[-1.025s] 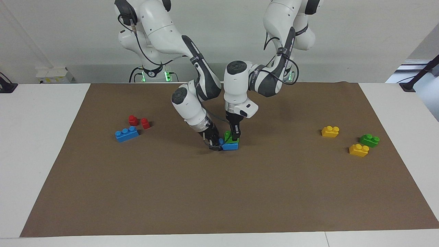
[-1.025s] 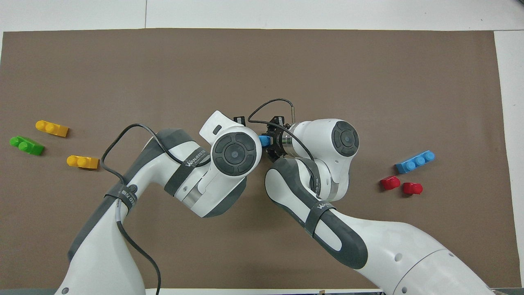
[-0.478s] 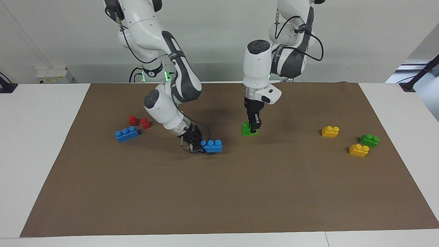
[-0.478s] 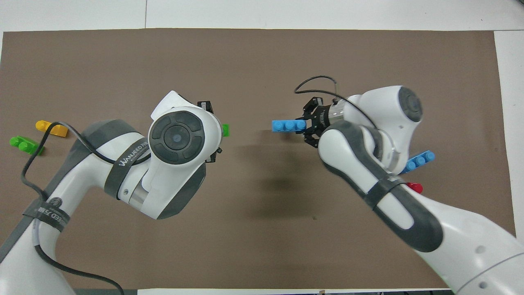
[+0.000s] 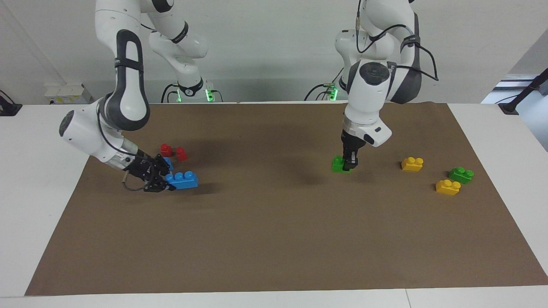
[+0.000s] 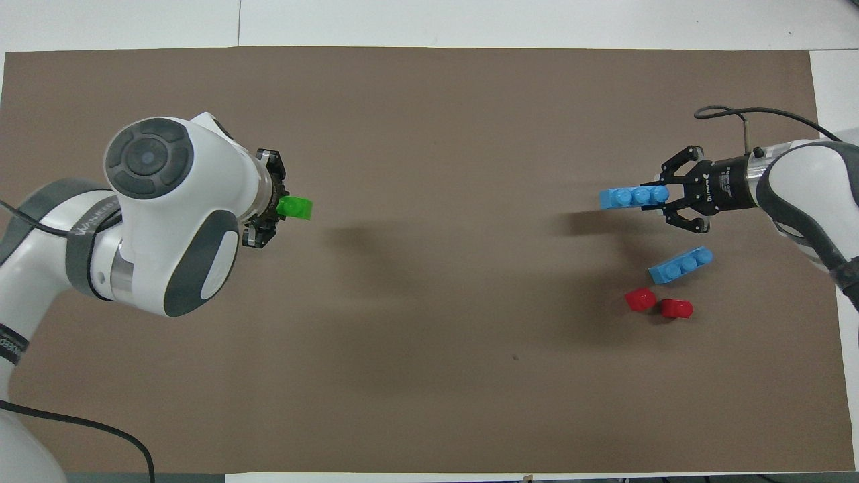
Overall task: Remove green block with left arm and hold with right
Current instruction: 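Carry the green brick toward the yellow bricks while the right gripper lowers the blue brick, then open the right gripper off the blue brick while the left gripper lowers the green brick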
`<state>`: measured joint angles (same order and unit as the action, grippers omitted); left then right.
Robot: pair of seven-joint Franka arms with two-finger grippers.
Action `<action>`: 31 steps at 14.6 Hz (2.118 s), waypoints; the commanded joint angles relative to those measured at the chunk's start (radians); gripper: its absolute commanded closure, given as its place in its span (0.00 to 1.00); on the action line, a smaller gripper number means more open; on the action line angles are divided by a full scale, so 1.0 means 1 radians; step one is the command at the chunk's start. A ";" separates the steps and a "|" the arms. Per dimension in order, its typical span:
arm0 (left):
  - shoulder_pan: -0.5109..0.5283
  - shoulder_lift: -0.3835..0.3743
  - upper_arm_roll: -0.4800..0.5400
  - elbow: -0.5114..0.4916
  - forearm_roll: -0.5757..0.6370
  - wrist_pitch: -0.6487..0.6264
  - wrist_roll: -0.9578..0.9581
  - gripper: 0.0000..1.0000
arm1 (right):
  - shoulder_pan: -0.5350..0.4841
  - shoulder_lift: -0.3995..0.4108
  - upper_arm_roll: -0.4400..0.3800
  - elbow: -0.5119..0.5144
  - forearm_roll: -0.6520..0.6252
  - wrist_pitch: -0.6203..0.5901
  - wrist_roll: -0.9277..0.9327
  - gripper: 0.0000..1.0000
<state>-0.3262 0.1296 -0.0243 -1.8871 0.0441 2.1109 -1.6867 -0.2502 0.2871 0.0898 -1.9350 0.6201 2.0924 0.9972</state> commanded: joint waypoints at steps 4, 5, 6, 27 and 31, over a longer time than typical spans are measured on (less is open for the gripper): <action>0.163 -0.016 -0.009 -0.027 -0.055 -0.005 0.367 1.00 | -0.003 0.072 0.019 -0.012 -0.014 0.072 -0.037 1.00; 0.192 -0.015 -0.009 -0.032 -0.067 -0.002 0.431 1.00 | 0.000 0.079 0.019 -0.013 -0.014 0.083 -0.038 1.00; 0.223 -0.012 -0.009 -0.033 -0.078 0.004 0.493 1.00 | 0.002 0.080 0.019 -0.025 -0.014 0.096 -0.043 1.00; 0.437 0.260 -0.006 -0.033 -0.082 0.347 0.777 1.00 | 0.000 -0.160 0.016 0.126 -0.288 -0.259 -0.089 0.00; 0.430 0.262 -0.006 -0.015 -0.078 0.331 0.794 0.00 | 0.008 -0.256 0.025 0.163 -0.377 -0.330 -0.294 0.00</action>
<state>0.1010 0.3618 -0.0266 -1.9281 -0.0232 2.4244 -0.9277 -0.2397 0.0726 0.1072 -1.7796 0.2925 1.7917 0.8156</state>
